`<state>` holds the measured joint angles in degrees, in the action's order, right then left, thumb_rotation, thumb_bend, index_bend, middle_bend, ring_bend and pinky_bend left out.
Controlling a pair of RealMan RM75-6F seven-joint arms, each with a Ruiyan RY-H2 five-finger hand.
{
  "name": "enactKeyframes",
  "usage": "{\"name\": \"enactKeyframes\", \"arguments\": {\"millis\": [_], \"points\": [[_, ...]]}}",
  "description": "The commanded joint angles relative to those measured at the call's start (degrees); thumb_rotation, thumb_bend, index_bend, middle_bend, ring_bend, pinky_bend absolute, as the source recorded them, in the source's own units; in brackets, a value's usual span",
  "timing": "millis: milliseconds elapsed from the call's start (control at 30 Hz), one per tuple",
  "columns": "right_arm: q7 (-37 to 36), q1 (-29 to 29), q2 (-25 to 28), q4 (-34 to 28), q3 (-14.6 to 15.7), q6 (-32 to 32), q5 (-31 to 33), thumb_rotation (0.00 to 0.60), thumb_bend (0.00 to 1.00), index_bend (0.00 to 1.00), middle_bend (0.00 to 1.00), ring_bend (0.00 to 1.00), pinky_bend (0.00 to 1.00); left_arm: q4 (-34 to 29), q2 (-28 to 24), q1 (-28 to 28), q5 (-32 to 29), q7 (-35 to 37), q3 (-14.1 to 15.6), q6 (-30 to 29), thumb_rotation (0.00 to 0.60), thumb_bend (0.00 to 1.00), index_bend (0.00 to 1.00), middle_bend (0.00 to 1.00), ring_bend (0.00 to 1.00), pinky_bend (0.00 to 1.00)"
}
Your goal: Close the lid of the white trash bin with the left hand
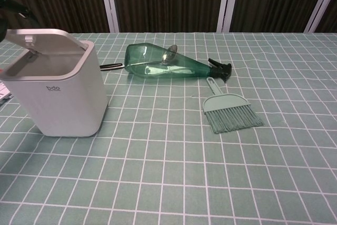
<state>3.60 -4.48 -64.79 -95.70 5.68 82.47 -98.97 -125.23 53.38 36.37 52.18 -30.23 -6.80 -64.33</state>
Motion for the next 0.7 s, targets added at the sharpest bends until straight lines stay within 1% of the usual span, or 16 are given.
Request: {"name": "enactKeyframes", "arguments": {"millis": [33,267,500,700], "points": [[-0.07,-0.01,0.00,0.00,0.02,-0.05,0.03,0.600,0.24,0.00,0.00,0.00,0.00,-0.57,-0.28,-0.78,1.51,-0.40,1.20,-0.43,0.600,0.95,0.29,1.00,1.00,1.00],[-0.17,-0.07,-0.02,0.00,0.03,-0.18,0.03,0.600,0.24,0.00,0.00,0.00,0.00,-0.71,0.73,-2.09,5.24,-2.57,4.76,-0.23,0.600,0.95,0.28,1.00,1.00,1.00],[-0.49,0.13,0.16,-0.10,0.01,0.37,-0.11,0.600,0.24,0.00,0.00,0.00,0.00,0.91,3.16,-1.62,4.76,-3.93,5.93,0.92,0.600,0.94,0.28,1.00,1.00,1.00],[-0.51,0.05,0.07,-0.01,-0.10,0.12,0.16,0.600,0.24,0.00,0.00,0.00,0.00,1.69,4.09,-1.20,3.97,-5.10,6.62,1.37,0.600,0.94,0.27,1.00,1.00,1.00]]}}
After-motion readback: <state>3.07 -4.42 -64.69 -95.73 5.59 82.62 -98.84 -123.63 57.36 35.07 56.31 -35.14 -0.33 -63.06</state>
